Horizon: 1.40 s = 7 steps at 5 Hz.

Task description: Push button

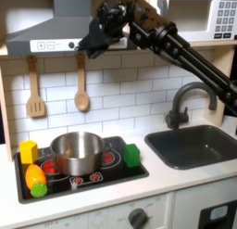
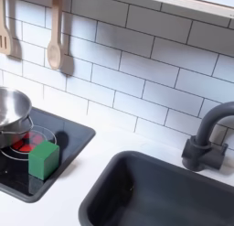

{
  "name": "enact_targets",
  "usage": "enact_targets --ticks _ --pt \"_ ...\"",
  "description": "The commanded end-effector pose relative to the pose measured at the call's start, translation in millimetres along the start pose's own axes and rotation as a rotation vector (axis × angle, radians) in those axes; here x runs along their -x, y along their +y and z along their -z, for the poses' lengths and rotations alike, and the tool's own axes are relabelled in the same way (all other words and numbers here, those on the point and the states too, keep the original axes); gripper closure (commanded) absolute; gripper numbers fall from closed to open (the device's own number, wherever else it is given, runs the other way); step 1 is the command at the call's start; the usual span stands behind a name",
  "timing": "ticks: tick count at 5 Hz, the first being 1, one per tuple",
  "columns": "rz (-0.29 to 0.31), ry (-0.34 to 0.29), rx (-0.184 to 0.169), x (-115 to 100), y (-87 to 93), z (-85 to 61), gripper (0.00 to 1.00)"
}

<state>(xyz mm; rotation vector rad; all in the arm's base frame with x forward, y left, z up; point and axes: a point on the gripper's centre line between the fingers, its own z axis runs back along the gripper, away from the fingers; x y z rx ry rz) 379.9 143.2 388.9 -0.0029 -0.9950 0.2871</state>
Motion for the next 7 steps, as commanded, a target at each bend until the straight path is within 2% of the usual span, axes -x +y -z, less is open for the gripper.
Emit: enact_targets --ticks 1,3,4,6,7 --pt "-0.001 -0.015 0.011 -7.5 -2.8 4.4 1.0" --pt "-0.012 -0.025 0.019 -13.0 -0.4 10.4 1.0" --pt "-0.011 -0.031 0.025 -16.0 -1.6 8.5 1.0" --pt "-0.009 -0.031 0.017 -17.1 1.6 7.6 1.0" --pt "-0.01 -0.026 0.001 -16.7 2.1 6.1 1.0"
